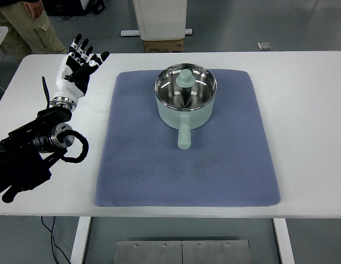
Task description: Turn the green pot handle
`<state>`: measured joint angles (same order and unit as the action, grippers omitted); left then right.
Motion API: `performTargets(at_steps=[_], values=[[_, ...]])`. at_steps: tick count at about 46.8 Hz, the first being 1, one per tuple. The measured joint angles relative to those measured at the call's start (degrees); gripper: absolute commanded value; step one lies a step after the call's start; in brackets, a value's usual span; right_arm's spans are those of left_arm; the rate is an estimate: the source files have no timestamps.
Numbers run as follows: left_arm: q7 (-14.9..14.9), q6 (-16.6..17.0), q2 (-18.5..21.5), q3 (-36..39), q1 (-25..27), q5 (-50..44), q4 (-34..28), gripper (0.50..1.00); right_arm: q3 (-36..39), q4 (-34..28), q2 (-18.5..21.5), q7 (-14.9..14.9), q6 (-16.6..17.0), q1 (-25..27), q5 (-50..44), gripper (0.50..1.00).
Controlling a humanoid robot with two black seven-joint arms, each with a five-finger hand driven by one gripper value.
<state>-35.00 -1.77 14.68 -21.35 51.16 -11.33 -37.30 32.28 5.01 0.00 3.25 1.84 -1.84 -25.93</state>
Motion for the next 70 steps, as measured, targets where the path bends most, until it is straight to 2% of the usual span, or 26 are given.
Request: performTargets(at_steps=[7, 18, 44, 70], values=[[0.0, -0.4, 0.8, -0.2, 0.0, 1.2, -0.7, 1.0, 0.0, 0.0, 0.0, 0.0, 0.0, 0.0, 0.0, 1.0], [0.0, -0.5, 2.1, -2.6, 0.1, 7.0, -5.2, 1.0, 0.0, 0.0, 0.0, 0.0, 0.0, 0.0, 0.0, 1.0], [0.0, -0.5, 3.7, -3.5, 1.2, 11.9, -8.3, 1.0, 0.0, 0.0, 0.0, 0.0, 0.0, 0.0, 0.0, 1.0], [0.0, -0.6, 6.2, -3.4, 4.6, 18.9, -14.1, 1.0, 0.0, 0.0, 0.0, 0.0, 0.0, 0.0, 0.0, 1.0]])
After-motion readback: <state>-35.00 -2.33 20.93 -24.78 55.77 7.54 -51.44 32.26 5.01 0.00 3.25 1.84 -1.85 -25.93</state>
